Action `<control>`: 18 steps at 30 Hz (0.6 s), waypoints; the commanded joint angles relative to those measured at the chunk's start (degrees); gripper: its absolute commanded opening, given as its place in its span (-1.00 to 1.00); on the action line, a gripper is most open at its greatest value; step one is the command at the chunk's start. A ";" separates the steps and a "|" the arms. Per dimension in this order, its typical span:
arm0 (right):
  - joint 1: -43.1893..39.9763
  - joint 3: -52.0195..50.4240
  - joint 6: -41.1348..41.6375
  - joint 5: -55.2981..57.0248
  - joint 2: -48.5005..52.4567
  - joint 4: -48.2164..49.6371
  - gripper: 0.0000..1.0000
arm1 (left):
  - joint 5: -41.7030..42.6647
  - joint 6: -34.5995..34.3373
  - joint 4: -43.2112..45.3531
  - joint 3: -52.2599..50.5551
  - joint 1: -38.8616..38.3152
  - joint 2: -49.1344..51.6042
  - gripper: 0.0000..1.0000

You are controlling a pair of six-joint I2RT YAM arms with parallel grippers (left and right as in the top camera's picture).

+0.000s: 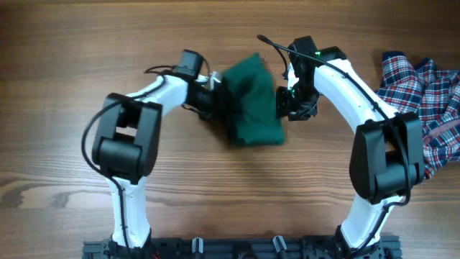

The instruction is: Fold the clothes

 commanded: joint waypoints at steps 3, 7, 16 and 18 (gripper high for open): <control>-0.46 0.02 0.07 2.91 -6.21 0.96 -0.20 | 2.40 8.09 -6.16 -0.55 8.83 -1.64 -0.92; -0.46 0.02 0.13 2.86 -6.54 0.87 -0.20 | -4.57 12.50 -10.93 -0.55 16.92 -4.74 -0.92; -0.46 0.02 0.13 2.86 -6.54 0.44 -0.20 | -9.88 18.45 -16.50 -0.55 38.29 -6.21 -0.92; -0.46 0.02 0.20 2.86 -6.54 0.42 -0.20 | -11.78 18.01 -16.02 -0.55 44.13 -6.88 -0.92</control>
